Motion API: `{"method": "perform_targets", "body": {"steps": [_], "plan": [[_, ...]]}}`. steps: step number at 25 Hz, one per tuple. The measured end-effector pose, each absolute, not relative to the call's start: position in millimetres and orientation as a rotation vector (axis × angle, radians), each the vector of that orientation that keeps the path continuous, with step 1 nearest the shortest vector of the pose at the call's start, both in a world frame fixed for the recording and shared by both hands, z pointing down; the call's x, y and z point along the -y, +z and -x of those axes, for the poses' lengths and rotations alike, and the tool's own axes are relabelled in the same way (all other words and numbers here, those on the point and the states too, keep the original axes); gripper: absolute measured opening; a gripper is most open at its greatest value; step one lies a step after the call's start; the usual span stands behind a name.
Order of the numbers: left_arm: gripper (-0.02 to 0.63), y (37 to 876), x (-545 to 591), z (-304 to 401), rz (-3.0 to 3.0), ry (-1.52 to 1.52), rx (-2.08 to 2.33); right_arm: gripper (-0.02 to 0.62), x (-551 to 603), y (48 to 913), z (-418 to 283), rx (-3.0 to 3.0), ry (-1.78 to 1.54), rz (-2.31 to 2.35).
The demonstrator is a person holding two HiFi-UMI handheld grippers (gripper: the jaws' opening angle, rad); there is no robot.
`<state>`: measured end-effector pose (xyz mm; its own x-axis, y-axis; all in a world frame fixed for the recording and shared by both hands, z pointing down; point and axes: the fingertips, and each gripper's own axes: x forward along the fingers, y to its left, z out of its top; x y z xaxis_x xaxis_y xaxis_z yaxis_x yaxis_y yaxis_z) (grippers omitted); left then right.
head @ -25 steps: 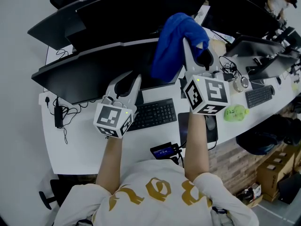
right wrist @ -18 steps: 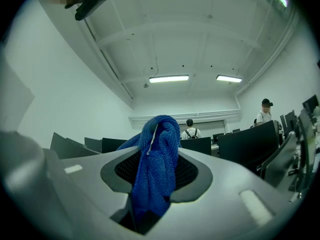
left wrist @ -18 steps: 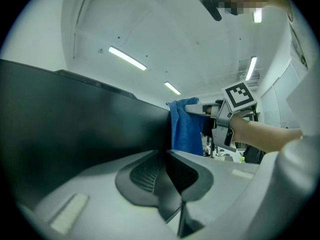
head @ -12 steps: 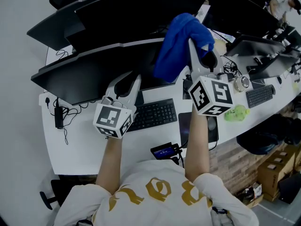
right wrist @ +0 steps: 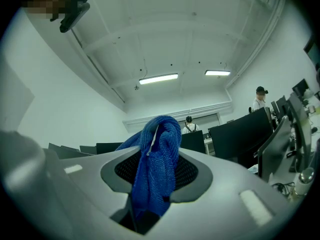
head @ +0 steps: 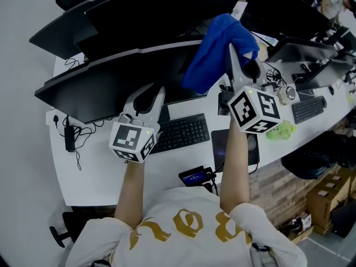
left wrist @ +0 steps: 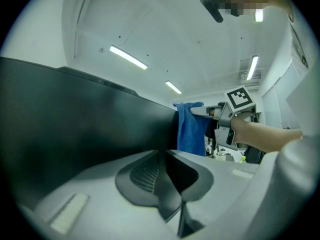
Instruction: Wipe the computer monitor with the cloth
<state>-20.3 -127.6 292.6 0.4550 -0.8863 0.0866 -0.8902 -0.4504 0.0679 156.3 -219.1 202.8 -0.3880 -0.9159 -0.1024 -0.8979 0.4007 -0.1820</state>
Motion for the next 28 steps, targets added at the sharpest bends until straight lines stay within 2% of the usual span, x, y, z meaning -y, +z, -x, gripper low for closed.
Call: {"method": "perform_targets", "body": {"steps": [28], "plan": [[0.046, 316, 128, 7, -2.566, 0.181, 1.561, 0.164, 231, 272, -169, -2.460, -0.460, 1.580]]}}
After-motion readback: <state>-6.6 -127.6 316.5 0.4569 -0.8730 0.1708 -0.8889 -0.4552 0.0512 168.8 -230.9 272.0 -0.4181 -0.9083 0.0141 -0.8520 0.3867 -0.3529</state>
